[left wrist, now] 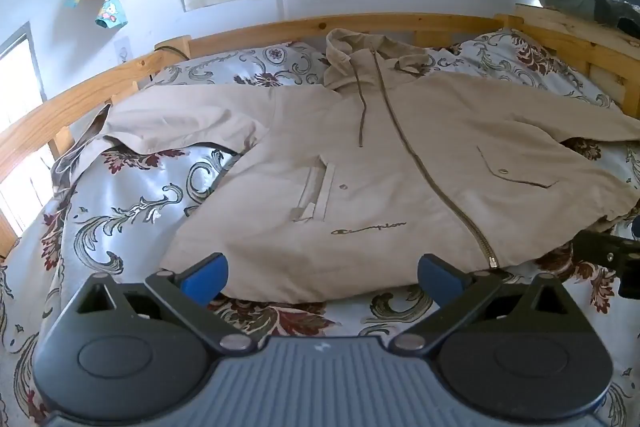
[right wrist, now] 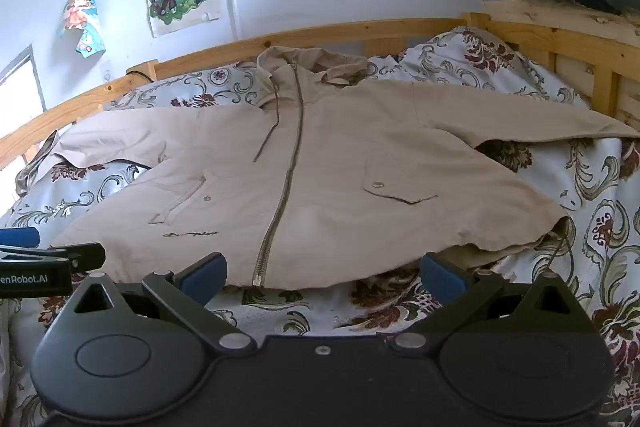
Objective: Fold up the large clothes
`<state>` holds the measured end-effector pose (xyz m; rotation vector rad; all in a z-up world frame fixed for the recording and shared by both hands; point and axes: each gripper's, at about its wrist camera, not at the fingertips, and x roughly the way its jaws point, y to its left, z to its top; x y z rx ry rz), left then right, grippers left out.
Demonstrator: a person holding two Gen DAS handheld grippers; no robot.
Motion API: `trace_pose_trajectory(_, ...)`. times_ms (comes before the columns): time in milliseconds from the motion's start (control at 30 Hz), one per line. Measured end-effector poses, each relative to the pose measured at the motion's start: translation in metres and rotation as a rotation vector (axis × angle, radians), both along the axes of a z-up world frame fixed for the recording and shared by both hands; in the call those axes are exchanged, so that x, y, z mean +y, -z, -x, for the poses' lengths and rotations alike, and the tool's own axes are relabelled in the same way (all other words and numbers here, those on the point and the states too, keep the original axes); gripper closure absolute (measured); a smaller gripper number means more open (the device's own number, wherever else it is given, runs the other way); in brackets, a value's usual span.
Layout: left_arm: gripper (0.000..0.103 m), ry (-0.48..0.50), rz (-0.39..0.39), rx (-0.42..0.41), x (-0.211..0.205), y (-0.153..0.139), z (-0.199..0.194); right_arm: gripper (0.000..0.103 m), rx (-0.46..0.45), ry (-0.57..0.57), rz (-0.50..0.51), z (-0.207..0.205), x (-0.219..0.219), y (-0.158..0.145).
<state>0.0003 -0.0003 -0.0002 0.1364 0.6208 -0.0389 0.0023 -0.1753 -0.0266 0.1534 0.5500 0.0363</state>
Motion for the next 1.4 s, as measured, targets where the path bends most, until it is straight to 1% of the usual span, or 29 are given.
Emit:
trace_pose_trajectory(33,0.001,-0.001,-0.001,-0.001,-0.0003,0.0001,-0.0003,0.001,-0.013,0.001,0.0,0.0003,-0.0001,0.0)
trace_pose_trajectory(200,0.001,0.004,-0.003,0.006,-0.0023,0.0027,-0.0016,0.001,-0.009,0.006,-0.006,0.0005,-0.002,-0.0007)
trace_pose_trajectory(400,0.001,0.005,0.002,-0.007,0.0035,-0.0041,0.0005,0.001,-0.006,0.005,-0.003,-0.0006,-0.0025,-0.0016)
trace_pose_trajectory(600,0.001,-0.001,-0.004,-0.023,0.0002,-0.0006,0.0021,0.001,-0.009,0.006,-0.007,-0.0023,-0.0024,-0.0024)
trace_pose_trajectory(1400,0.001,-0.013,0.001,-0.015,0.0029,0.0017,0.0008,0.001,0.003,0.008,-0.019,-0.0043,-0.0016,0.0072)
